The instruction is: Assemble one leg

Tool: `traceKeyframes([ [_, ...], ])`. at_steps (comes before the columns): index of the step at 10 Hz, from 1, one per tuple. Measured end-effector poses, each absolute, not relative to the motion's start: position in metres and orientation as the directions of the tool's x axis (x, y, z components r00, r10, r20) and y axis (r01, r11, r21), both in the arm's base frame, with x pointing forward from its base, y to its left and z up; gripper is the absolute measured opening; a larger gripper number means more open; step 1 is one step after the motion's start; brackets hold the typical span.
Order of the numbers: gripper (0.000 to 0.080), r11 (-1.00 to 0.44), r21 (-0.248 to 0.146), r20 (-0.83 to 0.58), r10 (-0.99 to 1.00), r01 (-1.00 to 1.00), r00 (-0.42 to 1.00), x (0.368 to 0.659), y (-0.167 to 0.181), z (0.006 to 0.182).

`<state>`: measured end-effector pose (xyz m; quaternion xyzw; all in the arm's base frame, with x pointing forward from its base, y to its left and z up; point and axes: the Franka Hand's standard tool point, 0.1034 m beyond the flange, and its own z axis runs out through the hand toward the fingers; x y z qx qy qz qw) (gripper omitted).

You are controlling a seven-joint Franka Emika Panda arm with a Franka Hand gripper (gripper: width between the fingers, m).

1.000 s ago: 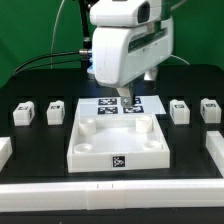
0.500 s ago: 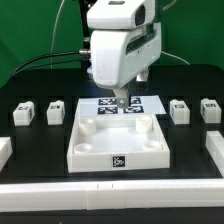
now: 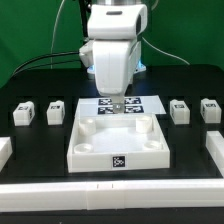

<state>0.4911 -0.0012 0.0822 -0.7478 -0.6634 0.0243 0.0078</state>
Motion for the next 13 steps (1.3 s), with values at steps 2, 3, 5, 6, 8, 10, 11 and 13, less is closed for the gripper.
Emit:
traceKeyframes([
  [2, 0.065, -0.058, -0.07, -0.023, 0.998, 0.996, 0.056, 0.475, -0.008, 0.073],
  [3, 0.065, -0.065, -0.068, -0.024, 0.998, 0.996, 0.064, 0.477, -0.007, 0.074],
  [5, 0.065, -0.066, -0.069, -0.024, 0.998, 0.995, 0.064, 0.477, -0.007, 0.073],
  [6, 0.065, -0.061, -0.069, -0.025, 0.998, 0.996, 0.06, 0.477, -0.007, 0.074],
  [8, 0.065, -0.047, -0.079, -0.031, 0.999, 0.996, 0.045, 0.471, -0.01, 0.072],
  [10, 0.065, -0.057, -0.122, -0.026, 0.998, 0.991, 0.054, 0.442, -0.029, 0.064],
  [11, 0.065, -0.055, -0.147, -0.022, 0.998, 0.988, 0.052, 0.427, -0.037, 0.057],
  [13, 0.065, -0.058, -0.186, -0.015, 0.998, 0.981, 0.056, 0.412, -0.043, 0.04],
])
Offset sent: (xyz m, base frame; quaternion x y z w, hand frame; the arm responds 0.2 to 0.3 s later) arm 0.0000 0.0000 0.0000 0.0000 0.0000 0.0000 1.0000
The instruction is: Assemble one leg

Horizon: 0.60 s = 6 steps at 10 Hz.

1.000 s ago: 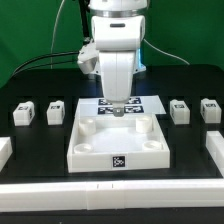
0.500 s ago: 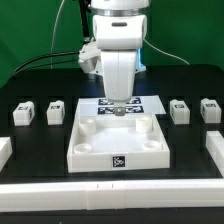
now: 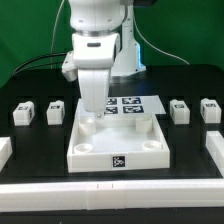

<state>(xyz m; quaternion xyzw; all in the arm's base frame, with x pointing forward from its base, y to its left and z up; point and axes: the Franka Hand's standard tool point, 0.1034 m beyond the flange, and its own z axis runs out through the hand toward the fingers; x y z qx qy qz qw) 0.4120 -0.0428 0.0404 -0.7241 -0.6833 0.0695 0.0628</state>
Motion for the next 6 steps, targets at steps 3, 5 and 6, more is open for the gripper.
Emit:
traceKeyframes([
  [3, 0.065, -0.031, -0.215, -0.006, 1.0, 0.976, 0.03, 0.405, -0.031, 0.028],
  [5, 0.065, -0.025, -0.221, -0.003, 1.0, 0.975, 0.025, 0.403, -0.029, 0.025],
  [6, 0.065, -0.025, -0.232, 0.0, 1.0, 0.972, 0.026, 0.401, -0.029, 0.019],
])
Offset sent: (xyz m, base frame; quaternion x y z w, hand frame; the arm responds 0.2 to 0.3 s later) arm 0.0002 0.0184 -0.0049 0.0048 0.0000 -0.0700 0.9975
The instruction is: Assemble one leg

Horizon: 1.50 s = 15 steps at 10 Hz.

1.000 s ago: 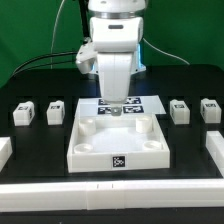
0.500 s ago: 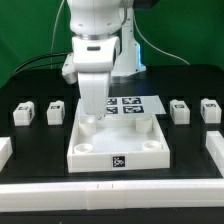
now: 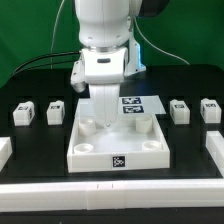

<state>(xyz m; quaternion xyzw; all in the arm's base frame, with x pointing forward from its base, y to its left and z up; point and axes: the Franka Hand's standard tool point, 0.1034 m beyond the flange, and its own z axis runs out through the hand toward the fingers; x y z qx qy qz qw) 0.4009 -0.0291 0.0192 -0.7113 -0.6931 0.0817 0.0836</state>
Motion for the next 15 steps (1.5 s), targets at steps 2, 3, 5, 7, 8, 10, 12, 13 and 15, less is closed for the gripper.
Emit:
traceKeyframes([
  [2, 0.065, -0.033, -0.243, 0.001, 0.999, 0.969, 0.035, 0.4021, -0.0313, 0.0127],
  [3, 0.0638, -0.036, -0.244, 0.0, 0.999, 0.969, 0.038, 0.4017, -0.0313, 0.0125],
  [5, 0.0468, -0.037, -0.245, 0.0, 0.999, 0.969, 0.038, 0.4014, -0.0313, 0.0121],
  [7, 0.0138, -0.037, -0.245, 0.0, 0.999, 0.969, 0.038, 0.4014, -0.0313, 0.012],
  [8, 0.0138, -0.037, -0.244, 0.0, 0.999, 0.969, 0.038, 0.4017, -0.0315, 0.0122],
  [10, 0.0078, -0.037, -0.235, 0.0, 0.999, 0.971, 0.039, 0.4039, -0.0317, 0.0131],
  [12, 0.0078, -0.037, -0.23, 0.001, 0.999, 0.973, 0.039, 0.4051, -0.0316, 0.0133],
  [13, 0.0078, -0.037, -0.227, 0.001, 0.999, 0.973, 0.039, 0.4058, -0.0316, 0.0134],
  [15, 0.0078, -0.037, -0.224, 0.001, 0.999, 0.974, 0.039, 0.4064, -0.0316, 0.0135],
])
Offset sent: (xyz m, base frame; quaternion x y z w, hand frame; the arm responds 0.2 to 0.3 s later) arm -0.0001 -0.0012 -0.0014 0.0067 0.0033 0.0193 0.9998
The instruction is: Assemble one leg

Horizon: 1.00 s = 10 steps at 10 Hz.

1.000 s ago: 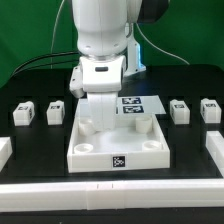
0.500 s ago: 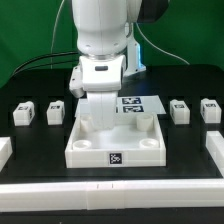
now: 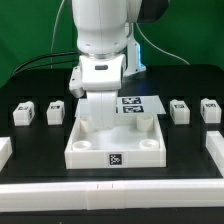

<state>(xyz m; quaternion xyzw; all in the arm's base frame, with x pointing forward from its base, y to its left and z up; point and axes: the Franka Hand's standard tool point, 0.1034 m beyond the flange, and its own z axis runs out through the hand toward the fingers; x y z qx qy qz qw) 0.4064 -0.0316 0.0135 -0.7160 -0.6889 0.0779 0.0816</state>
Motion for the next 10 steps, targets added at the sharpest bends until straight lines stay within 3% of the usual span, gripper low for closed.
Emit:
traceKeyframes([
  [2, 0.0078, -0.037, -0.223, 0.001, 0.999, 0.974, 0.039, 0.407, -0.031, 0.014],
  [7, 0.0078, -0.012, -0.199, 0.016, 1.0, 0.98, 0.015, 0.424, 0.01, 0.012],
  [10, 0.0078, 0.008, -0.183, 0.031, 1.0, 0.983, -0.003, 0.448, 0.028, 0.013],
])
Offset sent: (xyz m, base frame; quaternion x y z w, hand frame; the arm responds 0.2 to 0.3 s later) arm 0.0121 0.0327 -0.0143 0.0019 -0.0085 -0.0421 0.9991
